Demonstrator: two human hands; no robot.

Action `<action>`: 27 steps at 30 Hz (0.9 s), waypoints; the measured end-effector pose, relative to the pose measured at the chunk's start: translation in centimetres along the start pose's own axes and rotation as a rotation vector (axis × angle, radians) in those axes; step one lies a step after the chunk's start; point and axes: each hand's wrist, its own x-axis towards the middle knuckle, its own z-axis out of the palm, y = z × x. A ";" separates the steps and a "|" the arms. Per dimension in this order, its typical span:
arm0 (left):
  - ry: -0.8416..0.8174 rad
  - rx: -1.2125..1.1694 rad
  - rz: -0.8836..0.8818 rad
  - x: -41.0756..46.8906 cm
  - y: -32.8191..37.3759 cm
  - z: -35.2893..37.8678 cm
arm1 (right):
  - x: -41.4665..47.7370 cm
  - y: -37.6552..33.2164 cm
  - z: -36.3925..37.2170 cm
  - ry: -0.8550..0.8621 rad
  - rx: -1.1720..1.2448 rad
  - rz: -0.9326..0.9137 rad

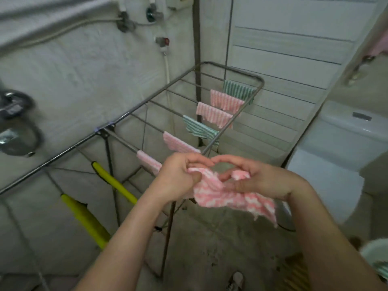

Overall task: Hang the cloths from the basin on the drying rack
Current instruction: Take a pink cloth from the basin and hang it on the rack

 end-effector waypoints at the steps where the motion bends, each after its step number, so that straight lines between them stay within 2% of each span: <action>1: 0.064 0.004 0.000 -0.5 -0.3 -1.5 | 0.6 -0.1 0.1 -0.074 -0.097 0.034; 2: 0.141 0.007 -0.007 -1.0 -0.6 -3.2 | 1.6 0.0 0.2 -0.121 -0.238 0.056; 4: 0.223 0.037 -0.046 -1.7 -1.0 -5.8 | 3.2 0.4 0.1 -0.078 -0.469 0.099; 7: 0.173 0.187 -0.085 -2.0 -0.8 -7.6 | 6.1 -0.7 1.1 0.091 -0.296 0.004; 10: 0.158 0.216 -0.104 -2.0 -0.7 -8.0 | 9.7 -3.5 3.9 -0.025 -0.146 -0.206; 12: 0.204 0.186 -0.120 -2.2 -0.9 -8.6 | 12.3 -4.5 5.7 -0.131 -0.070 -0.236; 14: 0.290 0.252 -0.140 -2.4 -1.5 -9.6 | 14.3 -4.8 6.4 -0.111 -0.134 -0.229; 16: 0.394 0.362 -0.173 -2.8 -2.5 -11.0 | 15.8 -5.4 6.4 -0.078 -0.329 -0.225; 19: 0.548 0.487 -0.286 -4.8 -4.5 -13.4 | 18.0 -7.1 7.1 -0.136 -0.535 -0.290; 23: 0.609 0.453 -0.418 -8.6 -6.1 -16.1 | 20.3 -8.5 9.0 -0.174 -0.434 -0.310; 25: 0.596 0.409 -0.432 -10.5 -6.0 -17.1 | 21.9 -9.0 10.9 -0.121 -0.415 -0.389; 27: 0.595 0.257 -0.403 -12.3 -5.9 -17.6 | 23.9 -9.5 13.2 -0.043 -0.423 -0.501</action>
